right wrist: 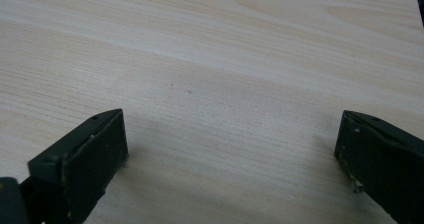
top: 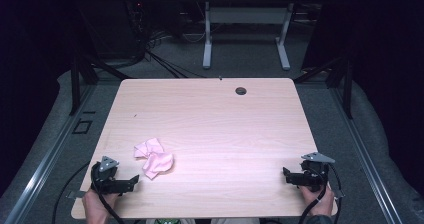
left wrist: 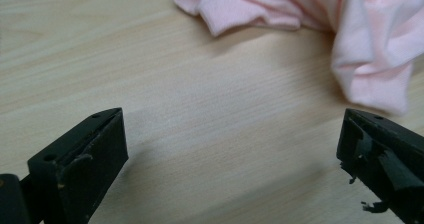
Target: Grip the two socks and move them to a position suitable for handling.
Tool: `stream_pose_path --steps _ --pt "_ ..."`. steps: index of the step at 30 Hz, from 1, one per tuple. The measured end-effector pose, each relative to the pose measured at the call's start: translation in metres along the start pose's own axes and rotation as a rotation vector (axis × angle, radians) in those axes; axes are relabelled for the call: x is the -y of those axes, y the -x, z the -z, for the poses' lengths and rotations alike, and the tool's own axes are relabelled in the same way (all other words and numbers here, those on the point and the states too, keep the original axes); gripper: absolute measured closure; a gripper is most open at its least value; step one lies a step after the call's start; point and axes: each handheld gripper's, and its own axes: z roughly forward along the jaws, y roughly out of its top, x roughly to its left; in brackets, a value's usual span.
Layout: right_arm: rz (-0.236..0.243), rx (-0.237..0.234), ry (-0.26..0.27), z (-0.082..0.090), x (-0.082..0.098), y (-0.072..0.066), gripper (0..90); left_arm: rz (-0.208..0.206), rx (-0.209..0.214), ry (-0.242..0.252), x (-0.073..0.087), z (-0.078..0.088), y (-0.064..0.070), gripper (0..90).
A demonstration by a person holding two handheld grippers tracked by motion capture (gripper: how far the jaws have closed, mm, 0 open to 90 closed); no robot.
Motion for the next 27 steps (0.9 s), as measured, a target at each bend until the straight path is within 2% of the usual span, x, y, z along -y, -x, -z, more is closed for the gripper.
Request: stream_pose_path --steps 3,6,11,14,16,20,27 --pt "0.000 0.002 0.000 0.000 0.000 0.000 0.0 -0.006 0.025 0.026 -0.006 0.008 0.002 0.0" --pt "-0.001 0.005 0.000 0.000 0.000 0.000 0.0 -0.030 0.045 0.041 -0.015 0.013 0.007 0.0" --pt "-0.004 0.005 -0.001 0.000 0.000 0.000 0.4 -0.058 0.091 0.046 -0.031 0.014 0.013 0.0" --pt "-0.015 0.008 0.004 0.000 0.000 0.001 1.5 -0.069 0.123 0.040 -0.040 0.010 0.016 0.0" --pt "-0.015 0.009 0.004 0.000 0.000 0.001 1.5 -0.091 0.142 0.016 -0.046 0.005 0.019 0.0" --pt "-0.015 0.008 0.005 0.000 0.000 0.001 1.6 -0.112 0.150 0.001 -0.055 -0.003 0.020 0.0" --pt "-0.015 0.008 0.005 0.000 0.000 0.001 1.8 -0.112 0.182 0.004 -0.072 -0.017 0.020 0.0"
